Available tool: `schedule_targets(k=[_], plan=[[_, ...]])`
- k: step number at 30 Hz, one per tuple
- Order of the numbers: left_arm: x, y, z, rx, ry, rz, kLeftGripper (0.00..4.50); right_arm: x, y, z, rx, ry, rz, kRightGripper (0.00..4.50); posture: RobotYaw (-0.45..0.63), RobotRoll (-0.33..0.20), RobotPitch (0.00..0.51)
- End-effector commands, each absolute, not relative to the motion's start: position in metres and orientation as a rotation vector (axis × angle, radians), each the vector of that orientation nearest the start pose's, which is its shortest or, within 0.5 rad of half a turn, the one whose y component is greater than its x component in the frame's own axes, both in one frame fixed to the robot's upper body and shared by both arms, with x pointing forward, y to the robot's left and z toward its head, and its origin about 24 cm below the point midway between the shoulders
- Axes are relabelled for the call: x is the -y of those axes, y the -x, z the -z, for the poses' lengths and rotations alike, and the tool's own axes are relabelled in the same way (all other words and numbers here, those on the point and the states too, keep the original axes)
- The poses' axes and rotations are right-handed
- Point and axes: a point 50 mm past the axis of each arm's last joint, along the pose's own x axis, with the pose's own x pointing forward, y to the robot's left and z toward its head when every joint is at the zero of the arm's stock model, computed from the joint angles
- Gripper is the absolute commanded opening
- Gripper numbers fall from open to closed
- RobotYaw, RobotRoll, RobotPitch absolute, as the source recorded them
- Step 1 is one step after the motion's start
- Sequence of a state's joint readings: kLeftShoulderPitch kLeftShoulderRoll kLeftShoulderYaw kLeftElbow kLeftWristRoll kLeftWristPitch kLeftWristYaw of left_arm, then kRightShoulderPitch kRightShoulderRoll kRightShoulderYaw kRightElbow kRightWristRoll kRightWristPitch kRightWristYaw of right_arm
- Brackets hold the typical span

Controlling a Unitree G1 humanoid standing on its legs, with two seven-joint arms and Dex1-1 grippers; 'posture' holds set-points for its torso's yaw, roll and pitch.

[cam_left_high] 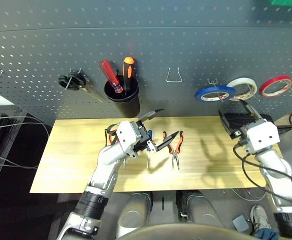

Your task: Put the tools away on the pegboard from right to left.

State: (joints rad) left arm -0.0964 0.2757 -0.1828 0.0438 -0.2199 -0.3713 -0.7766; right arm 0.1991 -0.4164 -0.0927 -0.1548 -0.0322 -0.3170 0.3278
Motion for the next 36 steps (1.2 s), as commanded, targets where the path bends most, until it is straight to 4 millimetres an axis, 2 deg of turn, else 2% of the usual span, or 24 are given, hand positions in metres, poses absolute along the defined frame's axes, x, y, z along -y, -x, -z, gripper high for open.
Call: schedule_targets(k=[1, 3, 6, 11, 16, 21, 26, 31, 36], plan=[[-0.12, -0.24, -0.069, 0.289, -0.208, 0.991, 4.5, 0.212, -0.197, -0.051, 0.02, 0.432, -0.418, 4.47, 0.03, 0.0, 0.205], [-0.121, -0.241, -0.067, 0.271, -0.21, 0.984, 4.5, 0.21, -0.198, -0.039, -0.066, 0.378, -0.421, 4.47, 0.04, 0.0, 0.204], [-0.121, -0.244, -0.063, 0.223, -0.218, 0.974, 4.5, 0.207, -0.21, -0.025, -0.197, 0.274, -0.381, 4.47, 0.05, 0.0, 0.2], [-0.119, -0.246, -0.053, 0.105, -0.226, 0.954, 4.5, 0.2, -0.238, -0.018, -0.329, 0.155, -0.327, 4.47, 0.06, 0.0, 0.202], [-0.122, -0.25, -0.041, -0.009, -0.289, 0.9, 4.5, 0.177, -0.256, 0.001, -0.55, 0.018, -0.348, 4.47, 0.08, 0.0, 0.203], [-0.124, -0.25, -0.03, -0.124, -0.323, 0.859, 4.5, 0.147, -0.271, 0.003, -0.615, -0.046, -0.373, 4.47, 0.1, 0.0, 0.207], [-0.112, -0.248, -0.026, -0.087, -0.385, 0.908, 4.5, 0.119, -0.279, 0.005, -0.669, -0.071, -0.35, 4.47, 0.15, 0.0, 0.214], [-0.108, -0.247, -0.027, -0.072, -0.385, 0.906, 4.5, 0.112, -0.283, 0.01, -0.731, -0.057, -0.323, 4.47, 0.16, 0.0, 0.221], [-0.108, -0.245, -0.027, -0.066, -0.389, 0.908, 4.5, 0.114, -0.289, 0.014, -0.783, -0.029, -0.253, 4.47, 0.18, 0.0, 0.229]])
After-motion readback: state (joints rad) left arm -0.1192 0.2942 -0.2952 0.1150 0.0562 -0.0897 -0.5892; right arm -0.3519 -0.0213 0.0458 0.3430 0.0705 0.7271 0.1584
